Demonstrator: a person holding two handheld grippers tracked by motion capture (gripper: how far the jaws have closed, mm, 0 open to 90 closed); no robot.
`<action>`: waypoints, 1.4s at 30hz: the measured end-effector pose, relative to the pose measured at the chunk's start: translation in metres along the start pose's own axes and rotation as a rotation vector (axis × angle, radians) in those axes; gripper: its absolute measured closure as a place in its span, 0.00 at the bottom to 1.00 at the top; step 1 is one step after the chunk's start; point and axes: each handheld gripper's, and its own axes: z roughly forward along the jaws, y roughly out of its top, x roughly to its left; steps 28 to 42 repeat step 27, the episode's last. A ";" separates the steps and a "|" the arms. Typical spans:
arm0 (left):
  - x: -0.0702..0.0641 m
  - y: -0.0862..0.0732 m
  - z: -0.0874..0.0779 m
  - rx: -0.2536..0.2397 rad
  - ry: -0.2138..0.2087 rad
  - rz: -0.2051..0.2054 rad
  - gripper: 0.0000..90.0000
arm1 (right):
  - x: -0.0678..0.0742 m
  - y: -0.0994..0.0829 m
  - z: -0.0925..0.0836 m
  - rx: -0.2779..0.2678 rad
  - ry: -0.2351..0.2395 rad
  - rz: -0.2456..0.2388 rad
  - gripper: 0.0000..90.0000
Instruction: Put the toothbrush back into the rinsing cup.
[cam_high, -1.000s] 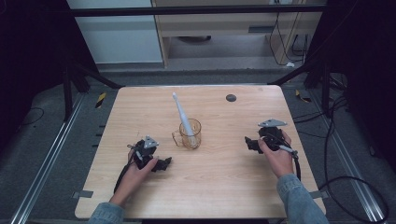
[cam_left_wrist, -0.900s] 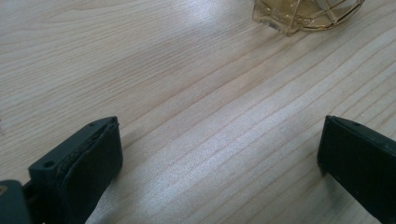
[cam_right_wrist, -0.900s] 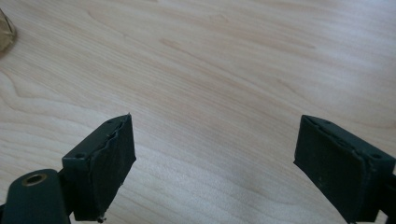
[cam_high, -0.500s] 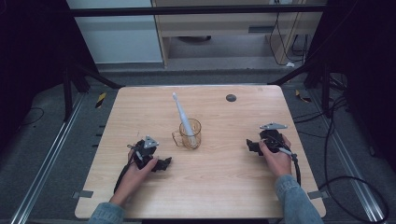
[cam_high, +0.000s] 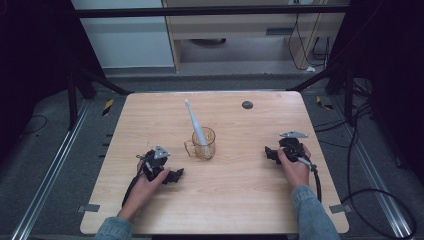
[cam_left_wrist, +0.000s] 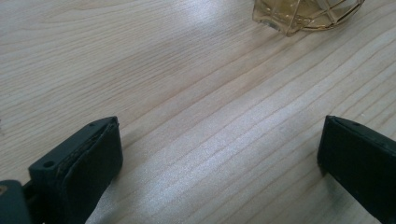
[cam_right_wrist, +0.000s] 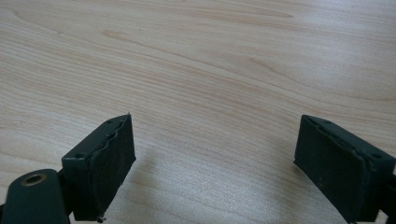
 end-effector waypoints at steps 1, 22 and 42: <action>0.000 0.000 0.000 0.000 0.000 0.000 0.00 | 0.000 0.000 0.000 0.000 0.000 0.000 0.14; 0.000 0.000 0.000 0.000 0.000 0.000 0.00 | 0.002 0.000 0.006 0.047 -0.054 0.025 0.05; 0.000 0.000 0.000 0.000 0.000 0.000 0.00 | 0.004 0.000 0.007 0.061 -0.118 0.081 0.00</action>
